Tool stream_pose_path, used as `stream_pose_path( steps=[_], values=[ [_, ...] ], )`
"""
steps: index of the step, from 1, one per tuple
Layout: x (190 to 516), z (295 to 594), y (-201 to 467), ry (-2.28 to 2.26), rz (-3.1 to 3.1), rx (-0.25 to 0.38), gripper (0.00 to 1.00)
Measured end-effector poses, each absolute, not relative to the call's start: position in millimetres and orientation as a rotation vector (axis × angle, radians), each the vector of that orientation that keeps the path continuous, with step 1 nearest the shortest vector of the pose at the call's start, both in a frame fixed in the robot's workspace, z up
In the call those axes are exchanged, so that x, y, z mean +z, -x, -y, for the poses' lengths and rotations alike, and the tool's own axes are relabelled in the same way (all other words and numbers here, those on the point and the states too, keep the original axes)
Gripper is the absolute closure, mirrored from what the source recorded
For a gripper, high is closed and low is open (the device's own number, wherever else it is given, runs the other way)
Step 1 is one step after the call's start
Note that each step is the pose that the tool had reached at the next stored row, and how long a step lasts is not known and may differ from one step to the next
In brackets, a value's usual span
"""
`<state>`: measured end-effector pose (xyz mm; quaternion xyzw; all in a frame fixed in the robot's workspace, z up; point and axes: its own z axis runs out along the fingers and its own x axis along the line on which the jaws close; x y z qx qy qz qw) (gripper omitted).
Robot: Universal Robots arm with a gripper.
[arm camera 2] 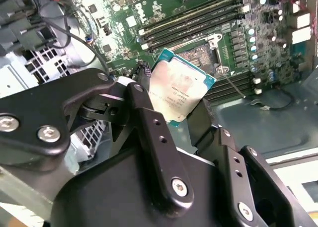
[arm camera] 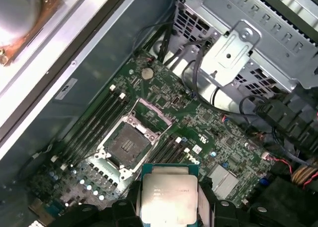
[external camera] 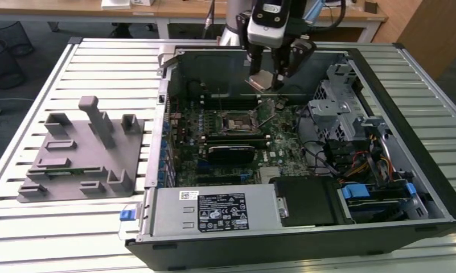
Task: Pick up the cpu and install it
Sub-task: 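Place the cpu into insertion slot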
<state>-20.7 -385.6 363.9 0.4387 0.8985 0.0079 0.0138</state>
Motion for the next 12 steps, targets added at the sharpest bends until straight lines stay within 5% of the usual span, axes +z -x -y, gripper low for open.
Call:
stream_pose_path(
  steps=[12],
  values=[
    [359.1,385.3,20.7,-1.624,-2.655,0.019,0.46]
  ],
)
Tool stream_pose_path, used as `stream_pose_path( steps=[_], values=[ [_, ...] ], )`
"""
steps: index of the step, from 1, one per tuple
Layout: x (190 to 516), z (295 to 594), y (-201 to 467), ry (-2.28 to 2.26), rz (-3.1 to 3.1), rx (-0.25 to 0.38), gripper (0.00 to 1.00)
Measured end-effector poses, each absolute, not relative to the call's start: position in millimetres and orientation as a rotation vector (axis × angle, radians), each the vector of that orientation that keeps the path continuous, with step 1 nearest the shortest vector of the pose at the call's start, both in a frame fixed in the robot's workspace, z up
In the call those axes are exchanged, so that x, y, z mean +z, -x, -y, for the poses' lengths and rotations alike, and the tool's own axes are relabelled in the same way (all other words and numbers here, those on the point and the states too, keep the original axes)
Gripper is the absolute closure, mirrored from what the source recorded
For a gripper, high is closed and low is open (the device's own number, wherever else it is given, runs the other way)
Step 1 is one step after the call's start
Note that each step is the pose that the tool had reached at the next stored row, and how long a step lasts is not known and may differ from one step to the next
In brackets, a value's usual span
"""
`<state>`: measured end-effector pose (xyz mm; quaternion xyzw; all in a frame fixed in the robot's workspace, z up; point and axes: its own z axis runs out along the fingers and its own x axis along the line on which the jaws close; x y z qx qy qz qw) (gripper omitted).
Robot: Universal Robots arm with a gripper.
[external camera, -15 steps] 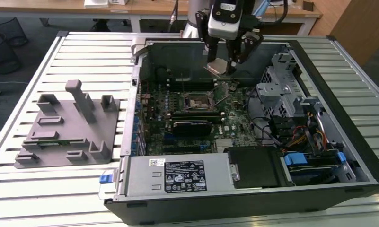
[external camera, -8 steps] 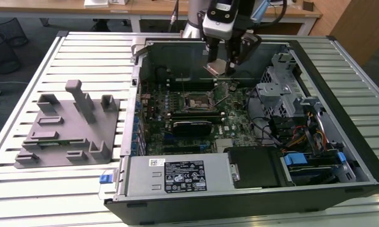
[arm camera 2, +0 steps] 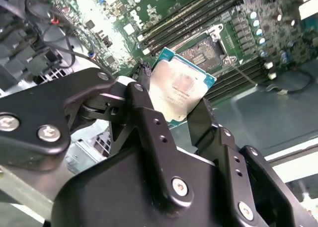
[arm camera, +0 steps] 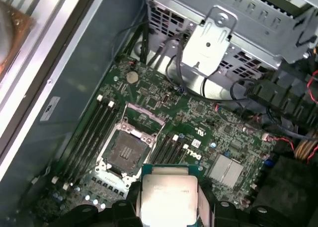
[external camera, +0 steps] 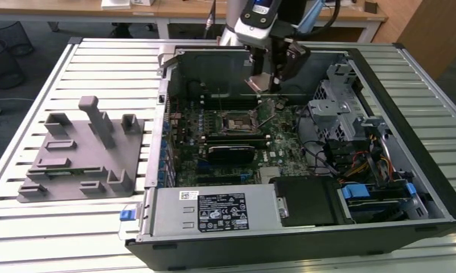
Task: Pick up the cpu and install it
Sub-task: 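Place the cpu into insertion slot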
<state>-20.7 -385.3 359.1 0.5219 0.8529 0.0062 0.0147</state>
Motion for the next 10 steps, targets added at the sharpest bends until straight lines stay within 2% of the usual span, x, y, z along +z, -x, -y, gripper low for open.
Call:
stream_pose_path(
  steps=[10],
  values=[
    [353.7,381.0,21.7,-1.756,-2.569,0.017,0.46]
  ],
)
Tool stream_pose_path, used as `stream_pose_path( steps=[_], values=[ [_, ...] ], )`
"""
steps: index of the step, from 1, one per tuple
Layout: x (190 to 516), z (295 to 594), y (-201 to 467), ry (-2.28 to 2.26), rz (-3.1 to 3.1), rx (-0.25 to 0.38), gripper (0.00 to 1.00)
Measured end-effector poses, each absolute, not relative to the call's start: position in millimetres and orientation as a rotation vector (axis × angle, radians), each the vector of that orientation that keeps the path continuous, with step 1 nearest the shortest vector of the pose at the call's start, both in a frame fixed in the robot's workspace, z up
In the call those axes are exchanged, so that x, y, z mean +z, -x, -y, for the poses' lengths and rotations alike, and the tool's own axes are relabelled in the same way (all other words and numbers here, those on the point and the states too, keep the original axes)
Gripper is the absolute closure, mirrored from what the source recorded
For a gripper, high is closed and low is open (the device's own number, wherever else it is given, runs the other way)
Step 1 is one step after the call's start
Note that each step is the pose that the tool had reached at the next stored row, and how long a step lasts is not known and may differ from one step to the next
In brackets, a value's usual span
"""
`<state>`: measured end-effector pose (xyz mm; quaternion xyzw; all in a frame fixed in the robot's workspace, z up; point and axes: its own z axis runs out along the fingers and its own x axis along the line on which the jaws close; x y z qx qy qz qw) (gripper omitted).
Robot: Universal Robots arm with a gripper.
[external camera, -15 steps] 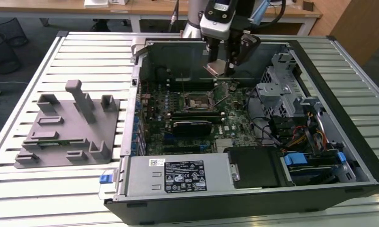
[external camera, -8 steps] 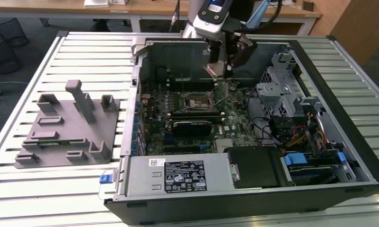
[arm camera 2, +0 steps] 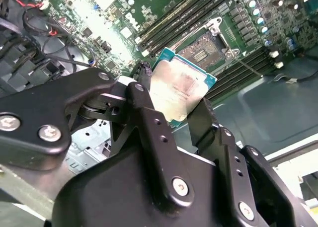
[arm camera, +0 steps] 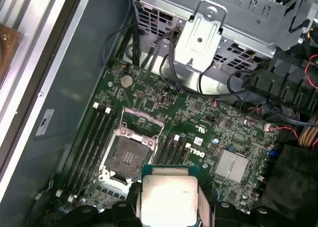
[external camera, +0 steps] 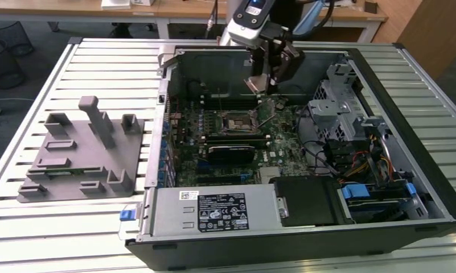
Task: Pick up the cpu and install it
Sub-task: 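Place the cpu into insertion slot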
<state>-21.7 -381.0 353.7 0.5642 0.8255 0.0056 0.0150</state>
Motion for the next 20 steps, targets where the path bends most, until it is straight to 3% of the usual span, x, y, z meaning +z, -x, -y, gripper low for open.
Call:
stream_pose_path(
  steps=[20],
  values=[
    [339.9,371.3,22.3,-2.079,-2.312,0.011,0.46]
  ],
)
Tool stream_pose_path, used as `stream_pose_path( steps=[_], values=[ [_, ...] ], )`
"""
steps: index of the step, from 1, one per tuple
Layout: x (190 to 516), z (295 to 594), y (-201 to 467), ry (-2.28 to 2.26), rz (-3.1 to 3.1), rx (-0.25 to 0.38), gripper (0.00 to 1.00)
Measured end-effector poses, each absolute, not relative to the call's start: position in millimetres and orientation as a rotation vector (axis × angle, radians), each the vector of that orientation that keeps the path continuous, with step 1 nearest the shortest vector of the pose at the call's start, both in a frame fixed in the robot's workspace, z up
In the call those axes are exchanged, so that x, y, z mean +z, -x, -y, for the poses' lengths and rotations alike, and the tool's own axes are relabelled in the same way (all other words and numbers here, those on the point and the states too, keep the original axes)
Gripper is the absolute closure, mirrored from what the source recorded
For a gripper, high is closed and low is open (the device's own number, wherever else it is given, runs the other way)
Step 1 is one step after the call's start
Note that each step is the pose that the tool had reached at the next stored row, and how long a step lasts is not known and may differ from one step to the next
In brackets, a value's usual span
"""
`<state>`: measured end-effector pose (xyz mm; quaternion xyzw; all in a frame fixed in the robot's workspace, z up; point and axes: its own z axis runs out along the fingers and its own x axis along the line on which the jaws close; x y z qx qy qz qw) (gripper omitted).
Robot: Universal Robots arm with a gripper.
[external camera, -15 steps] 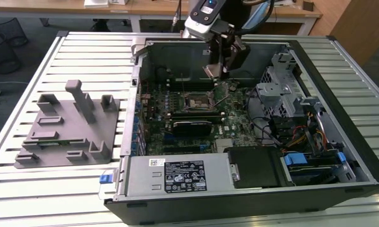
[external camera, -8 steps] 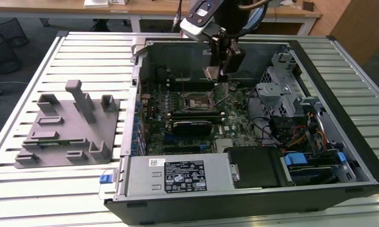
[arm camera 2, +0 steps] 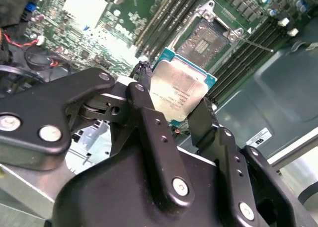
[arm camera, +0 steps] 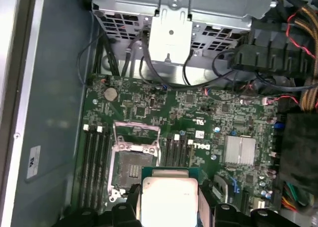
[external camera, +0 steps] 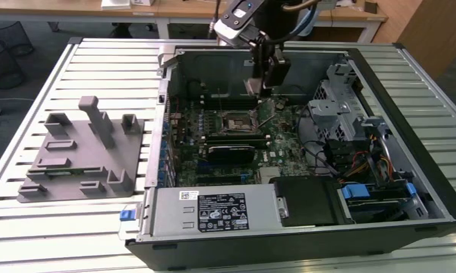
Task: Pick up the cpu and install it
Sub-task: 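Place the cpu into insertion slot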
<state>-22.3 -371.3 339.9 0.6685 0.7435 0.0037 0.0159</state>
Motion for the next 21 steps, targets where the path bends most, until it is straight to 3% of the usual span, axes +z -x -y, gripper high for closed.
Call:
stream_pose_path(
  steps=[21],
  values=[
    [323.2,357.6,29.2,-2.212,-2.185,0.009,0.46]
  ],
)
